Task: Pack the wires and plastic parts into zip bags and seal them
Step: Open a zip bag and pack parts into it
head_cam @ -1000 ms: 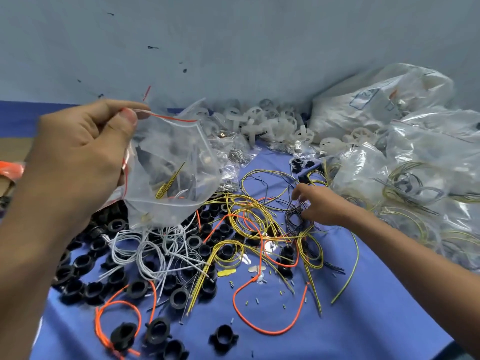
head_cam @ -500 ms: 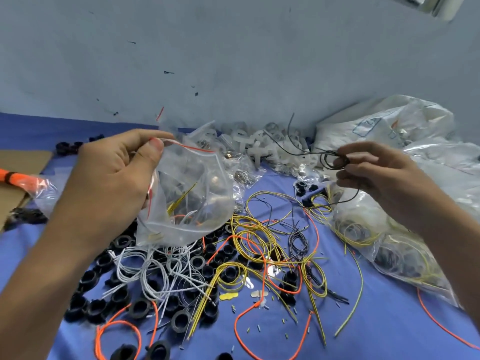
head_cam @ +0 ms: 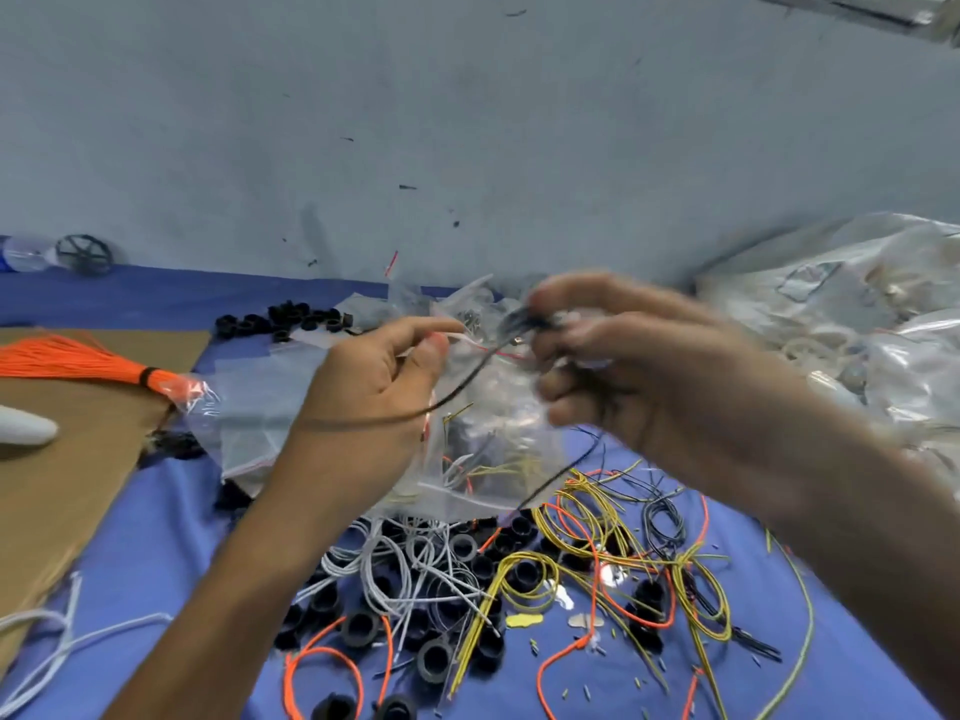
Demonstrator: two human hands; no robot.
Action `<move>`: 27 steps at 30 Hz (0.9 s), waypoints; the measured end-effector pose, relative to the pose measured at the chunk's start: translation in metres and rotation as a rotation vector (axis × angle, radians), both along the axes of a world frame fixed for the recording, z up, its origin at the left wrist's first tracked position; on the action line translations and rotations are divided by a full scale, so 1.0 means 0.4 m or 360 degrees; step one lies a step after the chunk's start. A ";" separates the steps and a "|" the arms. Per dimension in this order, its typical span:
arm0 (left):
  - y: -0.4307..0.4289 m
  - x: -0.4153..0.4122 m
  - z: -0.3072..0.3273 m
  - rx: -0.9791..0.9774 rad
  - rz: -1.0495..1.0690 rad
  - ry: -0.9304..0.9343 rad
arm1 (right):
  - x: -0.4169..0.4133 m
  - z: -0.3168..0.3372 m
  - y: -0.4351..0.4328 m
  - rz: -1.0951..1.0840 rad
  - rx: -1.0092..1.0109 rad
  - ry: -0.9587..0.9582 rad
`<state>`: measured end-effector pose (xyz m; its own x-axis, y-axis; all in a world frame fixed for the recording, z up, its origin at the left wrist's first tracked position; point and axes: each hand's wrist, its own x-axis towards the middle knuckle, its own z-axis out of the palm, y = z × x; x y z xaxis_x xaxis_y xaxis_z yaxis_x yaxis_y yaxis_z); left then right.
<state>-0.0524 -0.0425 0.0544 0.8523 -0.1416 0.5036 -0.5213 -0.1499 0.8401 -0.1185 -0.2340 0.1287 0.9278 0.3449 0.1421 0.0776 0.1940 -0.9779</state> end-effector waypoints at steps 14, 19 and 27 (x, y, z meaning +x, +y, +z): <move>0.007 -0.001 0.016 0.0055 -0.0043 -0.0021 | 0.043 -0.087 0.079 -0.0083 -0.0065 0.0328; 0.003 -0.009 0.024 0.0051 -0.0007 -0.0086 | 0.031 -0.086 0.076 -0.0101 -0.0168 0.0139; 0.004 -0.023 0.021 0.0201 0.0008 -0.0082 | 0.059 -0.107 0.110 -0.0286 -0.0658 -0.0081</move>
